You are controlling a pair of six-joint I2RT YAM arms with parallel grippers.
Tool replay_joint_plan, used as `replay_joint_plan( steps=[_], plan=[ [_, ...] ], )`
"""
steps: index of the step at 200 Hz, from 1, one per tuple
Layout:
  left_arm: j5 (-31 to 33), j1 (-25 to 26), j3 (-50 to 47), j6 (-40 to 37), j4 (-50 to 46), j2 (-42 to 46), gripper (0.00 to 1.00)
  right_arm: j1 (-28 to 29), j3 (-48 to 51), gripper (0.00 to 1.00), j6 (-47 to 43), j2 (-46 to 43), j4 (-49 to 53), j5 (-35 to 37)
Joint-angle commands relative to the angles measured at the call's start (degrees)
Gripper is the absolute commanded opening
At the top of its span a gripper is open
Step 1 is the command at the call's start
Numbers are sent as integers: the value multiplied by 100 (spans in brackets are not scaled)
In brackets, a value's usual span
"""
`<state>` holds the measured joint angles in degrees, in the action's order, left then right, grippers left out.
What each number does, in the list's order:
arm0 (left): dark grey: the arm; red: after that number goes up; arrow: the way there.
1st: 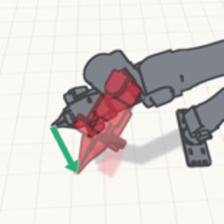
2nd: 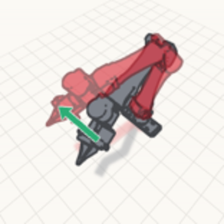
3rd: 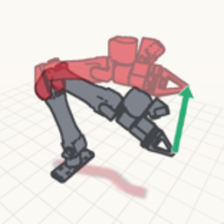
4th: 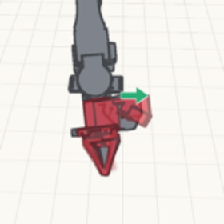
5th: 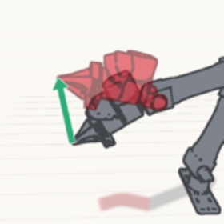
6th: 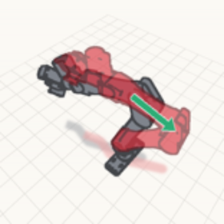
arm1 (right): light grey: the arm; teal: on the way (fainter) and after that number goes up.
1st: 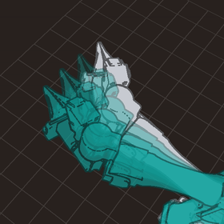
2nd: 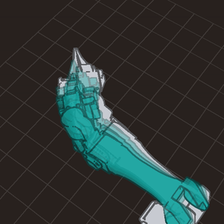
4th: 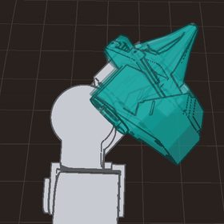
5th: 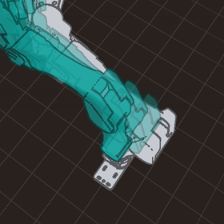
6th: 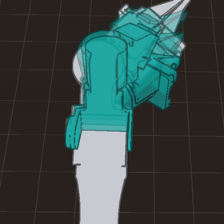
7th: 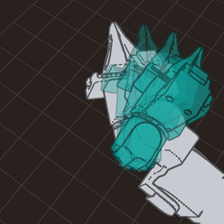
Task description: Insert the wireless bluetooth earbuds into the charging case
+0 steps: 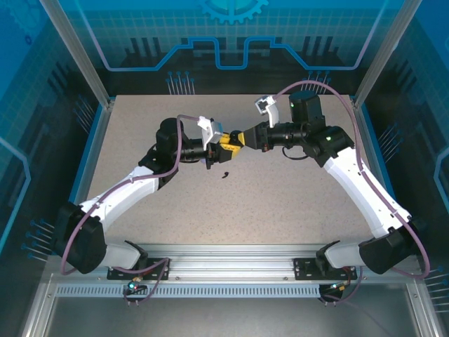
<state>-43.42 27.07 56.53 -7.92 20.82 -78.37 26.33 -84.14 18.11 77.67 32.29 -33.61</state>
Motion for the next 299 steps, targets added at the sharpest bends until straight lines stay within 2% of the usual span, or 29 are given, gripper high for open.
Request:
replay_joint_plan(
  steps=[1, 53, 109, 129, 169, 186, 213, 299],
  plan=[
    [-110, 48, 139, -190, 14, 169, 0, 94, -236, 21, -122, 25, 205, 14],
    [-197, 51, 209, -247, -75, 187, 1, 205, -358, 21, -328, 116, 477, 49],
    [-299, 61, 244, -123, -21, 186, 3, 347, -498, 29, -475, 282, 724, 264],
    [-332, 66, 244, -81, -11, 166, 4, 350, -541, 37, -499, 301, 791, 366],
    [-336, 66, 219, 54, 91, 146, 4, 371, -683, 45, -584, 328, 1018, 670],
    [-337, 68, 218, 144, 143, 116, 4, 389, -739, 51, -619, 312, 1098, 864],
    [-350, 69, 218, 329, 269, 33, 4, 433, -817, 55, -690, 267, 1129, 1024],
    [-641, 70, 281, 616, 407, -148, 4, 649, -1064, 57, -979, 463, 1288, 695]
  ],
)
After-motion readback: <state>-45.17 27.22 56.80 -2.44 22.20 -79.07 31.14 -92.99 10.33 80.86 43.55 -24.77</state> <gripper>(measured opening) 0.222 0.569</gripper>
